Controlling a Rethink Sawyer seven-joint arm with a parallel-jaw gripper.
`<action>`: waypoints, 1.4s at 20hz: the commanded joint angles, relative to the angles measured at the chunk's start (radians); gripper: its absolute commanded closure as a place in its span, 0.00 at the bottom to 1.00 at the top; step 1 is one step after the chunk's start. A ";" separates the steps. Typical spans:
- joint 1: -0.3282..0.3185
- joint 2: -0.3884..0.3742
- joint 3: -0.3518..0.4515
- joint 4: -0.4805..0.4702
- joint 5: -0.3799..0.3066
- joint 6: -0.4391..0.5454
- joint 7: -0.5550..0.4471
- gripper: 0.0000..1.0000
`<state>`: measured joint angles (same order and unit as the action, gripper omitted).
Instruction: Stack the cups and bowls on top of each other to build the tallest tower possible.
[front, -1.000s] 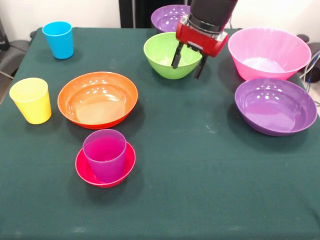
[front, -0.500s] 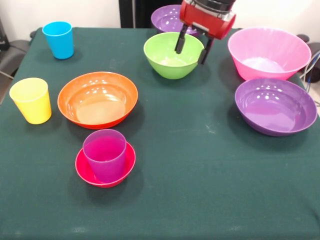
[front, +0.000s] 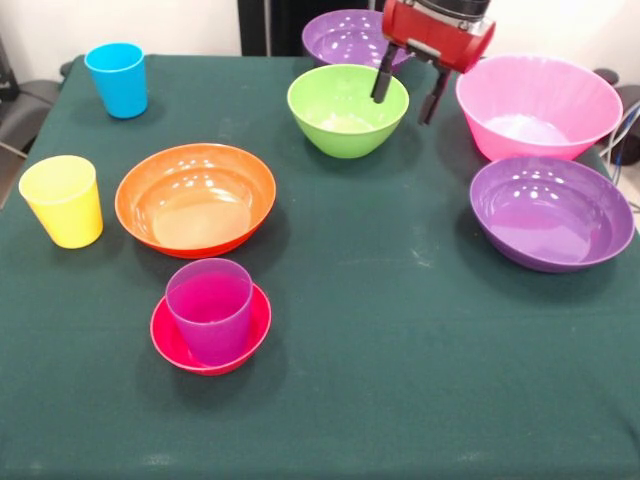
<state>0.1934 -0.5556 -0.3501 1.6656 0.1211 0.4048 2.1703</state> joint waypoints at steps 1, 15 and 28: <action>0.024 0.047 0.062 0.055 0.048 0.001 0.216 0.00; 0.014 0.090 0.086 0.111 0.072 -0.137 0.217 0.00; 0.005 0.137 0.102 0.149 0.080 -0.254 0.217 0.00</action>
<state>0.2095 -0.4886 -0.3504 1.7609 0.1759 0.2324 2.1934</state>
